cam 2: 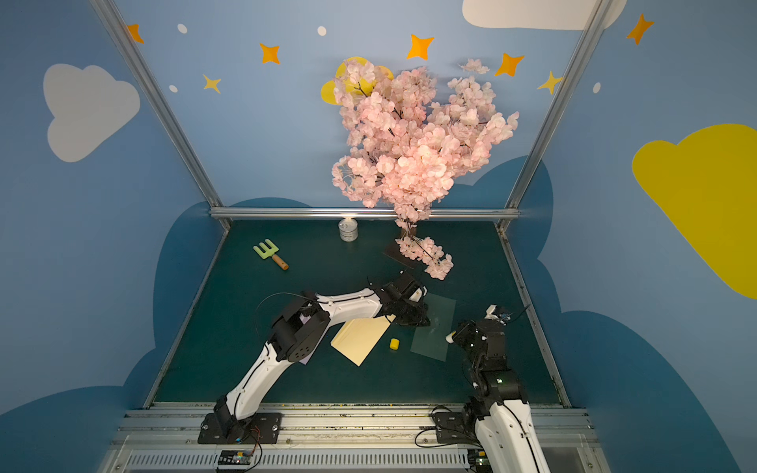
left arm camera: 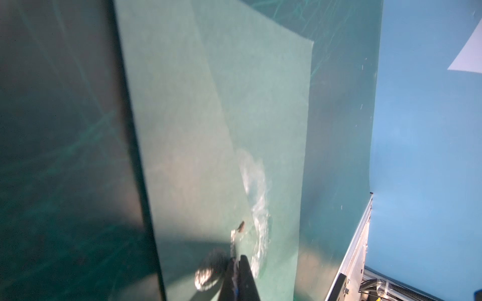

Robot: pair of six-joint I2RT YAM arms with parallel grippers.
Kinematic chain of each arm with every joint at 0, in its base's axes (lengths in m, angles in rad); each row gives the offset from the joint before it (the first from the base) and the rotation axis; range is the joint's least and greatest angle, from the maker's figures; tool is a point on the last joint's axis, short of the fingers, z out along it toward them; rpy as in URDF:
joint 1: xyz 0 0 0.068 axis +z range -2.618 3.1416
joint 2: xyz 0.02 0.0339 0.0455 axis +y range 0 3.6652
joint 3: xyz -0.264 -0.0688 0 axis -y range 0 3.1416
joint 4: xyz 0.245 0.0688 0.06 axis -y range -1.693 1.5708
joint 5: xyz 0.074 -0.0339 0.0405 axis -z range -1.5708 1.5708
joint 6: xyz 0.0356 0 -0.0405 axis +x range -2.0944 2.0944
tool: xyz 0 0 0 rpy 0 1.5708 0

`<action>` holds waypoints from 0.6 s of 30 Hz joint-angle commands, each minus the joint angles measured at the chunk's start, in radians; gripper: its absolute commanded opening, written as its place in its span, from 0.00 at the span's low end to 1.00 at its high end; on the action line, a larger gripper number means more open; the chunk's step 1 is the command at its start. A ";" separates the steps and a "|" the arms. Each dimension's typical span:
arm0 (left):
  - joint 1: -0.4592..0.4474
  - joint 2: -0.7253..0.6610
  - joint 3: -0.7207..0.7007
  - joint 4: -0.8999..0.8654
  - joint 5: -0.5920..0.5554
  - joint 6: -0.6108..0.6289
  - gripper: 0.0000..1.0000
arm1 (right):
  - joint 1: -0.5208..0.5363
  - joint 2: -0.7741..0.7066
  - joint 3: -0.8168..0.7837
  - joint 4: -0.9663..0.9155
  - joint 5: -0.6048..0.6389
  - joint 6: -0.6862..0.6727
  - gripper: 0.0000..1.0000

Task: Seal the envelope with a glue stick
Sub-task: Seal the envelope at the center of the board.

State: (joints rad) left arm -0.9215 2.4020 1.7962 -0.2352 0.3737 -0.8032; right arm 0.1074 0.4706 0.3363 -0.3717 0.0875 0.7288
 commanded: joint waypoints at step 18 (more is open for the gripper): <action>-0.035 0.035 -0.059 -0.204 -0.068 0.023 0.03 | -0.004 -0.023 -0.007 -0.007 0.004 0.013 0.00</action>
State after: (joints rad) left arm -0.9558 2.3558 1.7481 -0.2813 0.3408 -0.7898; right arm 0.1062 0.4469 0.3359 -0.3733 0.0875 0.7372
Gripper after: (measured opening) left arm 0.048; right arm 0.269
